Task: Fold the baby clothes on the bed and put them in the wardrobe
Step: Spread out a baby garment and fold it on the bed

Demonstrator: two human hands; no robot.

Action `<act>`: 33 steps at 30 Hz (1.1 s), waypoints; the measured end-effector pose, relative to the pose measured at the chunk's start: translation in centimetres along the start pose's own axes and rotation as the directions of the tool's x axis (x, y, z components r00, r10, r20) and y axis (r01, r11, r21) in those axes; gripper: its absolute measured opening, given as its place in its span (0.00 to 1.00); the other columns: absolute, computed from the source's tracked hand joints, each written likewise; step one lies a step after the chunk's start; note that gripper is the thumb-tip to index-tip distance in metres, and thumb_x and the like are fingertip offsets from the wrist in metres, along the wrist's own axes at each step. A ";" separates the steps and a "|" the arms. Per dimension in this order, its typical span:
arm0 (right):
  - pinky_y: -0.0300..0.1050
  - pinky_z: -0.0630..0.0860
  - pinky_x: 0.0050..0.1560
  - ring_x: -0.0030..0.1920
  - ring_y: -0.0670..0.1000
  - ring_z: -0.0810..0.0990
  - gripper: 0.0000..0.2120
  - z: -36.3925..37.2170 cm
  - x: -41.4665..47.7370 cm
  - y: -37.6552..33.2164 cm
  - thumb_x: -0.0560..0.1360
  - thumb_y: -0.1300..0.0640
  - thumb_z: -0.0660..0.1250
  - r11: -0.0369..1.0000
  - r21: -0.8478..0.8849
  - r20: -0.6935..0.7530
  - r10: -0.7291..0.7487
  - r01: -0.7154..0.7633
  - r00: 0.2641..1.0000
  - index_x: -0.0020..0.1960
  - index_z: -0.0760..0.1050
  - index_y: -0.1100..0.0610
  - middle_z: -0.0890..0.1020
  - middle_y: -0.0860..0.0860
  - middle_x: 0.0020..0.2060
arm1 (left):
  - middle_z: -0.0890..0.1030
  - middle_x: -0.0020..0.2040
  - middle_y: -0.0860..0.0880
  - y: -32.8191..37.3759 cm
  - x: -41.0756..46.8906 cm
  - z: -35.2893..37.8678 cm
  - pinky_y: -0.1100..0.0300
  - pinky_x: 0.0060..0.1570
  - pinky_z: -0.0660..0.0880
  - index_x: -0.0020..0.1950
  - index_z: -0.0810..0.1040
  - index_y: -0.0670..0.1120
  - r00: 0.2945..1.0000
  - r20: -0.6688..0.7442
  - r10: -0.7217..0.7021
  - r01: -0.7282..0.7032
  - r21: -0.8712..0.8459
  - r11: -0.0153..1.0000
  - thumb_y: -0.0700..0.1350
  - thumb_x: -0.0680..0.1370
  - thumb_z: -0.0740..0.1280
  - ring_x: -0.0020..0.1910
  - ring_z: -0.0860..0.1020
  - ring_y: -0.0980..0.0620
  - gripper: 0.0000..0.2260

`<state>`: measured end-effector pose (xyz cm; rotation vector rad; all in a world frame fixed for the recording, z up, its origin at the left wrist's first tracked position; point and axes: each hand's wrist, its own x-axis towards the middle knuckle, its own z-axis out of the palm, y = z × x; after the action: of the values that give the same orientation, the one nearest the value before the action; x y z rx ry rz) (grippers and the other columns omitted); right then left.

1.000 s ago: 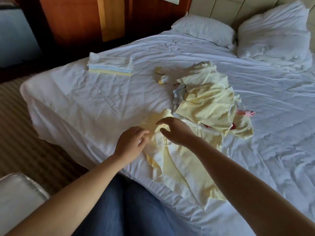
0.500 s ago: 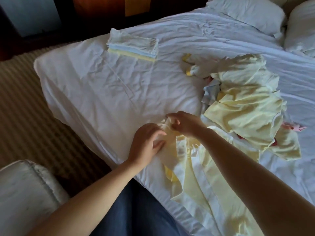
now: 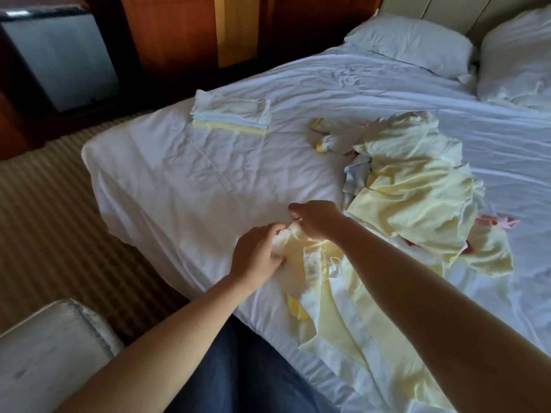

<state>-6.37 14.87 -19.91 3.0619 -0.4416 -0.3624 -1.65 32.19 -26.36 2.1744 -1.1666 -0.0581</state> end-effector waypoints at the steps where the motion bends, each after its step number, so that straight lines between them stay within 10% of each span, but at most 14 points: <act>1: 0.43 0.66 0.43 0.51 0.54 0.79 0.10 -0.3 -0.6 0.1 0.79 0.58 0.58 1.000 0.016 -0.040 0.004 -0.004 0.999 0.57 0.72 0.49 0.80 0.50 0.47 | 0.83 0.55 0.50 0.2 0.1 -0.4 0.55 0.52 0.76 0.63 0.78 0.47 1.000 -0.013 0.015 -0.015 0.046 0.999 0.43 0.67 0.74 0.53 0.80 0.47 0.24; 7: 0.44 0.66 0.37 0.46 0.58 0.81 0.11 -2.8 -5.8 2.5 0.81 0.55 0.56 0.996 0.084 -0.300 0.016 0.009 0.954 0.61 0.73 0.52 0.82 0.54 0.47 | 0.75 0.36 0.54 2.4 -0.2 -3.3 0.60 0.35 0.69 0.45 0.77 0.49 0.996 -0.074 -0.046 0.046 0.000 0.999 0.50 0.76 0.69 0.35 0.74 0.54 0.06; 14: 0.44 0.71 0.44 0.53 0.54 0.80 0.13 -1.9 -13.3 6.7 0.81 0.53 0.56 0.962 0.238 -0.254 0.197 -0.136 0.947 0.62 0.74 0.48 0.83 0.48 0.52 | 0.67 0.26 0.54 10.2 -0.8 -3.6 0.62 0.29 0.61 0.35 0.62 0.56 0.994 0.013 0.110 -0.107 -0.163 0.981 0.53 0.76 0.70 0.25 0.65 0.57 0.17; 21: 0.44 0.73 0.50 0.55 0.51 0.79 0.17 2.7 -19.9 10.7 0.80 0.59 0.55 0.709 0.642 -0.131 0.476 -0.291 0.870 0.64 0.75 0.47 0.81 0.48 0.56 | 0.72 0.31 0.56 16.9 -2.2 1.2 0.60 0.34 0.64 0.41 0.70 0.53 0.970 0.169 0.173 -0.145 -0.168 0.975 0.53 0.76 0.69 0.31 0.70 0.56 0.10; 27: 0.45 0.73 0.58 0.62 0.51 0.76 0.24 6.7 -21.0 12.2 0.79 0.65 0.56 0.469 0.829 -0.013 0.561 -0.305 0.828 0.74 0.65 0.52 0.75 0.53 0.68 | 0.83 0.55 0.55 17.7 -2.7 6.3 0.60 0.58 0.75 0.64 0.77 0.54 0.844 0.503 0.187 -0.057 -0.262 0.963 0.51 0.79 0.66 0.56 0.80 0.58 0.14; 30: 0.48 0.75 0.54 0.49 0.52 0.81 0.21 7.9 -20.8 12.2 0.80 0.59 0.58 0.414 0.842 -0.001 0.640 -0.344 0.768 0.73 0.66 0.52 0.81 0.51 0.56 | 0.81 0.60 0.54 16.9 -2.9 7.3 0.58 0.64 0.73 0.64 0.78 0.51 0.712 0.659 0.244 -0.059 -0.290 0.955 0.50 0.79 0.67 0.61 0.78 0.59 0.14; 33: 0.45 0.73 0.49 0.40 0.49 0.79 0.21 8.4 -20.3 12.3 0.78 0.51 0.65 0.416 0.824 -0.015 0.695 -0.384 0.719 0.70 0.68 0.53 0.79 0.42 0.37 | 0.83 0.53 0.61 16.2 -2.6 7.6 0.57 0.59 0.76 0.55 0.81 0.56 0.800 0.552 0.238 -0.097 -0.273 0.957 0.54 0.75 0.68 0.53 0.79 0.65 0.09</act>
<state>-30.63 8.89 -22.78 3.2354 -1.9987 0.6046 -17.51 23.88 -23.69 1.8773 -1.5913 -0.7962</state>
